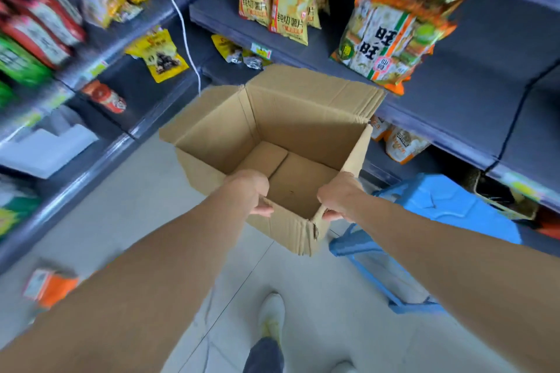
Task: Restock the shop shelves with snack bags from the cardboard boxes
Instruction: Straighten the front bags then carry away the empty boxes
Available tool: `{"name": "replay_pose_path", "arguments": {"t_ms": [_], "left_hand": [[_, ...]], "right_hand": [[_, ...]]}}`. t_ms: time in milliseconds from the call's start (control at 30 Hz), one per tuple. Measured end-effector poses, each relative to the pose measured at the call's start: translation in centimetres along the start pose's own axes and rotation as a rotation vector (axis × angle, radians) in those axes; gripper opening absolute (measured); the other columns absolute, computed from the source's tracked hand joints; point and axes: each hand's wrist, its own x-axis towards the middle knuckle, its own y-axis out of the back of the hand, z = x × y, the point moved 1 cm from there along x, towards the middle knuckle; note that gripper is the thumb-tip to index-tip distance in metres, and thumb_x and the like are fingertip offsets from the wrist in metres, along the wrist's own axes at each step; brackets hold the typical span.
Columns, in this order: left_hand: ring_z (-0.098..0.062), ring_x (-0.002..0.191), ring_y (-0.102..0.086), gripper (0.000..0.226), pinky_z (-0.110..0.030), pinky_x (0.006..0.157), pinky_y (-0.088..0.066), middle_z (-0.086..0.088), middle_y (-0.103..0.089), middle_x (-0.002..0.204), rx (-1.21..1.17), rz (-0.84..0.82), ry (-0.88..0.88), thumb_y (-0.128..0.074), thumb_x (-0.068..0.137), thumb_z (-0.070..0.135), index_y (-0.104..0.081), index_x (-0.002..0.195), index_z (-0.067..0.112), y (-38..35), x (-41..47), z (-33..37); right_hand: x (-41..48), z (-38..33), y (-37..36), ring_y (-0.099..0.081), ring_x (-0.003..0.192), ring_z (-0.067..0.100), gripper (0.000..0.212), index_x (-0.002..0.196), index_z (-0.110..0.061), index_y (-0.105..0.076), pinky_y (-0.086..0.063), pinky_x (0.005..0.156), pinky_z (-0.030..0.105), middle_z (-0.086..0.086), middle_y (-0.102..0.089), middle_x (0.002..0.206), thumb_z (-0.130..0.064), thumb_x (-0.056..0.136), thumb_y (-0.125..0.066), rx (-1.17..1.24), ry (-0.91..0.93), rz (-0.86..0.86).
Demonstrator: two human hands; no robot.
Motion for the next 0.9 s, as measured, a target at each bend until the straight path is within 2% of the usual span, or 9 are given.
{"name": "replay_pose_path", "arguments": {"t_ms": [67, 100, 167, 267, 400, 533, 633, 800, 900], "left_hand": [[-0.021, 0.086, -0.074, 0.023, -0.032, 0.076, -0.054, -0.026, -0.055, 0.124, -0.011, 0.01, 0.029, -0.036, 0.098, -0.006, -0.046, 0.078, -0.005, 1.3, -4.8, 0.1], [-0.03, 0.108, -0.067, 0.017, -0.035, 0.085, -0.052, -0.026, -0.052, 0.123, 0.007, -0.01, 0.05, -0.034, 0.099, -0.006, -0.048, 0.092, -0.012, 1.8, -6.8, 0.2], [-0.037, 0.12, -0.057, 0.029, -0.034, 0.097, -0.051, -0.024, -0.048, 0.125, -0.003, -0.001, 0.049, -0.033, 0.098, -0.007, -0.038, 0.126, -0.015, 2.7, -11.3, 0.4], [-0.039, 0.121, -0.056, 0.038, -0.035, 0.098, -0.05, -0.024, -0.046, 0.13, 0.011, -0.042, -0.007, -0.03, 0.098, -0.007, -0.031, 0.136, -0.012, 2.8, -17.8, 1.0], [-0.042, 0.116, -0.059, 0.037, -0.036, 0.076, -0.054, -0.026, -0.048, 0.123, 0.102, -0.084, -0.115, -0.032, 0.097, -0.006, -0.034, 0.134, -0.009, 2.6, -24.2, 1.2], [-0.043, 0.109, -0.062, 0.034, -0.03, 0.055, -0.055, -0.022, -0.05, 0.09, 0.192, -0.152, -0.252, -0.035, 0.095, -0.006, -0.039, 0.129, -0.005, 2.1, -29.0, 0.5], [-0.045, 0.11, -0.061, 0.02, -0.03, 0.053, -0.054, -0.021, -0.046, 0.082, 0.279, -0.212, -0.31, -0.035, 0.094, -0.008, -0.041, 0.112, -0.004, 1.6, -32.5, -0.7], [-0.047, 0.1, -0.063, 0.019, -0.037, 0.048, -0.055, -0.025, -0.047, 0.116, 0.442, -0.356, -0.407, -0.042, 0.089, -0.011, -0.046, 0.106, -0.003, -0.5, -37.6, -3.2], [-0.046, 0.105, -0.06, 0.013, -0.041, 0.049, -0.055, -0.02, -0.043, 0.114, 0.492, -0.443, -0.466, -0.045, 0.087, -0.013, -0.049, 0.086, -0.001, -3.0, -41.9, -5.7]], "right_hand": [[-5.3, -1.6, 2.8, -0.04, 0.059, 0.018, 0.033, 0.069, -0.014, -0.036, -0.028, 0.048, 0.023, -0.001, -0.036, 0.065, -0.022, 0.098, -0.049, 0.148, -0.168, -0.012], [-7.7, -2.1, 4.0, -0.038, 0.057, 0.018, 0.031, 0.073, -0.01, -0.043, -0.022, 0.047, 0.024, -0.002, -0.036, 0.064, -0.026, 0.099, -0.047, 0.153, -0.211, 0.005], [-12.3, -2.6, 5.5, -0.038, 0.054, 0.017, 0.031, 0.077, -0.009, -0.047, -0.023, 0.047, 0.024, -0.003, -0.037, 0.063, -0.031, 0.099, -0.048, 0.213, -0.248, 0.093], [-18.6, -3.2, 7.6, -0.033, 0.051, 0.014, 0.038, 0.067, -0.009, -0.042, -0.024, 0.047, 0.023, -0.003, -0.037, 0.061, -0.03, 0.098, -0.05, 0.27, -0.319, 0.19], [-25.6, -4.0, 7.9, -0.037, 0.054, 0.02, 0.041, 0.061, -0.012, -0.032, -0.025, 0.049, 0.021, 0.001, -0.034, 0.059, -0.02, 0.094, -0.054, 0.442, -0.472, 0.257], [-31.8, -6.0, 7.0, -0.029, 0.049, 0.015, 0.011, 0.095, -0.014, -0.051, -0.022, 0.046, 0.02, -0.002, -0.03, 0.06, -0.025, 0.097, -0.05, 0.379, -0.577, 0.306], [-36.1, -8.1, 5.2, -0.025, 0.048, 0.013, 0.018, 0.109, -0.015, -0.054, -0.018, 0.046, 0.022, -0.004, -0.03, 0.06, -0.025, 0.095, -0.049, 0.458, -0.693, 0.35], [-43.6, -12.1, 1.5, -0.027, 0.048, 0.012, 0.02, 0.086, -0.014, -0.04, -0.018, 0.046, 0.019, -0.003, -0.032, 0.059, -0.025, 0.092, -0.054, 0.658, -0.934, 0.452], [-49.1, -14.3, -1.3, -0.029, 0.05, 0.013, 0.015, 0.089, -0.013, -0.041, -0.02, 0.044, 0.021, -0.001, -0.033, 0.06, -0.021, 0.093, -0.053, 0.976, -1.08, 0.63]]}}
